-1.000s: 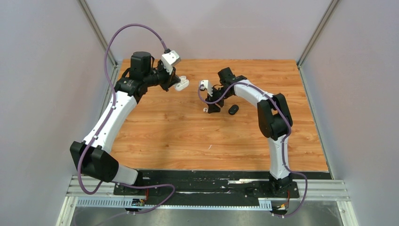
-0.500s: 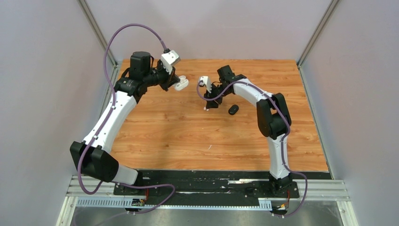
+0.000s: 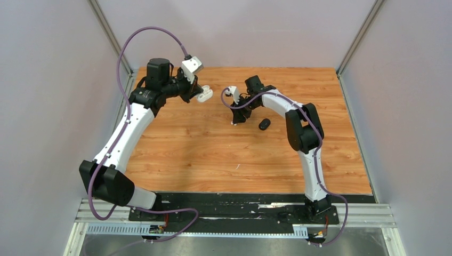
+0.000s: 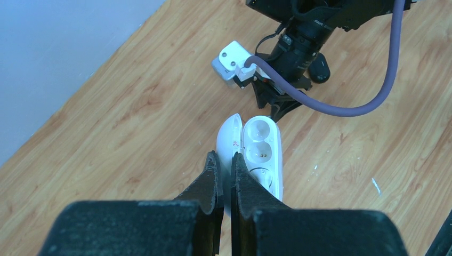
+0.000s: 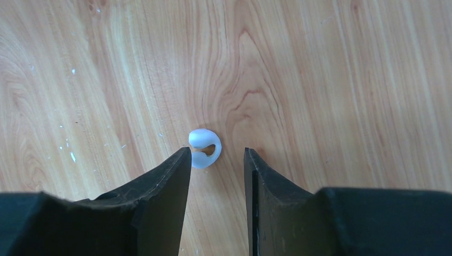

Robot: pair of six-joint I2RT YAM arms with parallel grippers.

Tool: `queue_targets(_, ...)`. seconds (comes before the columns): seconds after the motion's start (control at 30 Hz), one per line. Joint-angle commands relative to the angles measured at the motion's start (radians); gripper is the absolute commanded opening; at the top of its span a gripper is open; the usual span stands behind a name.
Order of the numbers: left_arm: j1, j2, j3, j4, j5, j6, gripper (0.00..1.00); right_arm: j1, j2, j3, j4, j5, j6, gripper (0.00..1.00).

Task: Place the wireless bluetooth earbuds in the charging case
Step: Pick up the right earbud from the center of the board.

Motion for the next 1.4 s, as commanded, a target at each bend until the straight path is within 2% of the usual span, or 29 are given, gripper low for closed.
queue_targets(0.0, 0.009, 0.002, 0.019, 0.018, 0.013, -0.009, 0.00, -0.004, 0.009, 0.036, 0.015, 0.014, 0.018, 0.40)
queue_targets(0.77, 0.009, -0.003, 0.003, 0.026, 0.020, -0.022, 0.00, 0.031, -0.012, -0.045, 0.005, 0.042, -0.038, 0.35)
queue_targets(1.07, 0.009, 0.000, 0.003, 0.031, 0.024, -0.025, 0.00, 0.031, -0.014, -0.036, -0.016, 0.026, -0.036, 0.17)
queue_targets(1.2, 0.009, 0.000, 0.002, 0.031, 0.024, -0.024, 0.00, 0.030, -0.017, -0.017, -0.023, 0.017, -0.020, 0.24)
queue_targets(1.37, 0.009, 0.003, -0.001, 0.038, 0.028, -0.030, 0.00, 0.029, -0.015, 0.001, -0.025, -0.029, -0.007, 0.26)
